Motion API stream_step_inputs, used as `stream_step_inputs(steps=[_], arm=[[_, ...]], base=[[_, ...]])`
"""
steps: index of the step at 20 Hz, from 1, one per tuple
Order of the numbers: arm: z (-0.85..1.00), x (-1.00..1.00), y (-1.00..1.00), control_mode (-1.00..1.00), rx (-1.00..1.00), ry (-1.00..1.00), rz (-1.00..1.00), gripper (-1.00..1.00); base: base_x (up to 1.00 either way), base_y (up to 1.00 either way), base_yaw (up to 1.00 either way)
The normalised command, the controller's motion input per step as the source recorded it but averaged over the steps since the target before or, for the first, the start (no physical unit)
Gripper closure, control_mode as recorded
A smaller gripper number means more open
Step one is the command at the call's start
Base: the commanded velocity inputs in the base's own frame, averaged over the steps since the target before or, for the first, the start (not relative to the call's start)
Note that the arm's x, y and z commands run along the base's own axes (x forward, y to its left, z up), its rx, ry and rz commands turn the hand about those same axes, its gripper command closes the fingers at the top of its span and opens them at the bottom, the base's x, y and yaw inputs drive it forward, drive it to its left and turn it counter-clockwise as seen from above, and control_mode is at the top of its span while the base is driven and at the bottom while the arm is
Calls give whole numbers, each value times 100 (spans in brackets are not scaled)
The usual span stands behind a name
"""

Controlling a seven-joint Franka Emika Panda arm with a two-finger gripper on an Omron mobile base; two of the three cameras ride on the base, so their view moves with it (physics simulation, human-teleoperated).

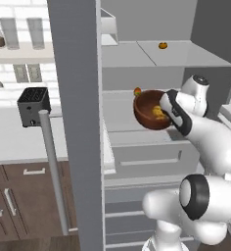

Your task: Pick the chicken drumstick and squash from their plates and place them in the bowl. Then put the bowl in the fridge.

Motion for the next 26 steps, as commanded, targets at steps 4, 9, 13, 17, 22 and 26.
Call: stream_step_inputs(steps=[4,9,13,17,22,26], arm=[[-11,76,0,-100,0,0,0,100],[-31,54,0,-100,0,-7,0,100],[-49,35,0,-100,0,-7,0,100],[-37,26,0,-100,0,-1,0,100],[-9,34,0,-100,0,0,0,100],[-1,48,0,-100,0,-3,0,100]], base=[[0,0,0],[0,0,0],[0,0,0],[0,0,0],[0,0,0],[0,0,0]])
